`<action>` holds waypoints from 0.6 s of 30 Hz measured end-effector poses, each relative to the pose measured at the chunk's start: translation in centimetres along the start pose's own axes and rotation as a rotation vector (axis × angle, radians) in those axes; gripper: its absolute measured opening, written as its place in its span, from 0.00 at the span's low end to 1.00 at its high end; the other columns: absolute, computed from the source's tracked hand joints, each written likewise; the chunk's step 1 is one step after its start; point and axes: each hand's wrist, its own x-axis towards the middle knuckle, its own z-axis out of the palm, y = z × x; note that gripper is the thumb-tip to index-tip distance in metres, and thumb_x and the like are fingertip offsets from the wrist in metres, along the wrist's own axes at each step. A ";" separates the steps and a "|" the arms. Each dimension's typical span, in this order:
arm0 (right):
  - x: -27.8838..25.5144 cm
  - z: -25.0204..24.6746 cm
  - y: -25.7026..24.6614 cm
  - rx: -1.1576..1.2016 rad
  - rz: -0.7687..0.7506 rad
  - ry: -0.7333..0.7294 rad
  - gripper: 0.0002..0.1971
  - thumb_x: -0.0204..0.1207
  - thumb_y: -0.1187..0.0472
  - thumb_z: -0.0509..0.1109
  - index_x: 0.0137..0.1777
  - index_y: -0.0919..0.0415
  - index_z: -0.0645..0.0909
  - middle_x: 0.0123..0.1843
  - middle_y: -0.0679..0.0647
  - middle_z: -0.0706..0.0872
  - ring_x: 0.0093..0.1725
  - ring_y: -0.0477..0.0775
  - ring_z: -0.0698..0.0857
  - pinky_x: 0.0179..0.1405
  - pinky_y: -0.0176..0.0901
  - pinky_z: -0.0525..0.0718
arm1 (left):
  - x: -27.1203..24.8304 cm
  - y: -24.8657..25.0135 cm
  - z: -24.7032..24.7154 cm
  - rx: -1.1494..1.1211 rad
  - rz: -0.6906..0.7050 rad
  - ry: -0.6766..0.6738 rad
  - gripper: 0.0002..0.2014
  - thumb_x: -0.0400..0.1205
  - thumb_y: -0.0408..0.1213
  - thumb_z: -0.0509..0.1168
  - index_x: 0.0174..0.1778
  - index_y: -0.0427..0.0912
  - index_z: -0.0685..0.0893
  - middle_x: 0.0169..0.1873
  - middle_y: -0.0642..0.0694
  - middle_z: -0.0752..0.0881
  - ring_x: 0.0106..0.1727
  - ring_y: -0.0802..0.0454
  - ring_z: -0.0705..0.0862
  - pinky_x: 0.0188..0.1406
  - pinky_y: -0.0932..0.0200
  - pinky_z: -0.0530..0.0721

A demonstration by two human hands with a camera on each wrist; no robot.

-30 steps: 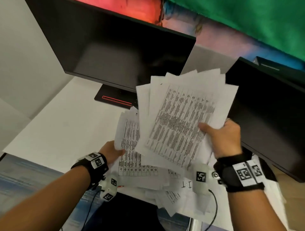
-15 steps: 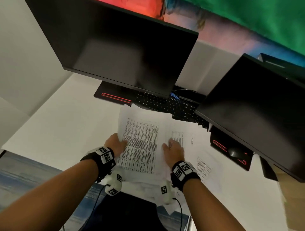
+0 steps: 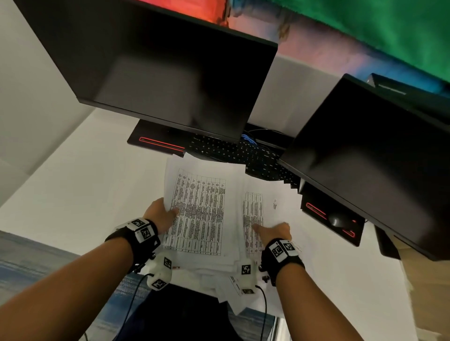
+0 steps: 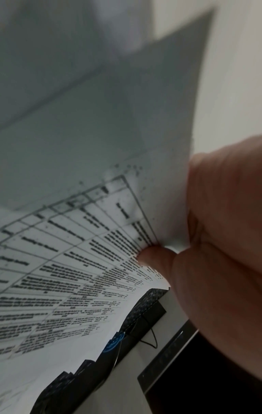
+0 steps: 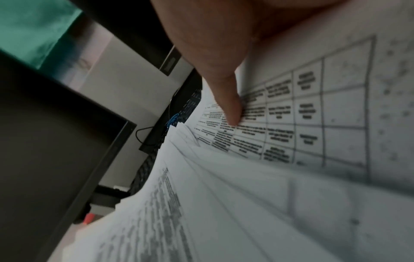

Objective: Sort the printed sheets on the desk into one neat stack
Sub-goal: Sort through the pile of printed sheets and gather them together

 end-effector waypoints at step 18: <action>-10.9 -15.2 -6.6 0.663 -0.678 -0.089 0.16 0.69 0.71 0.81 0.56 0.58 0.87 0.48 0.50 0.94 0.46 0.48 0.94 0.43 0.41 0.90 | -1.2 -0.3 -0.3 -0.062 0.036 0.001 0.13 0.84 0.37 0.69 0.62 0.37 0.83 0.47 0.43 0.88 0.43 0.46 0.85 0.34 0.60 0.76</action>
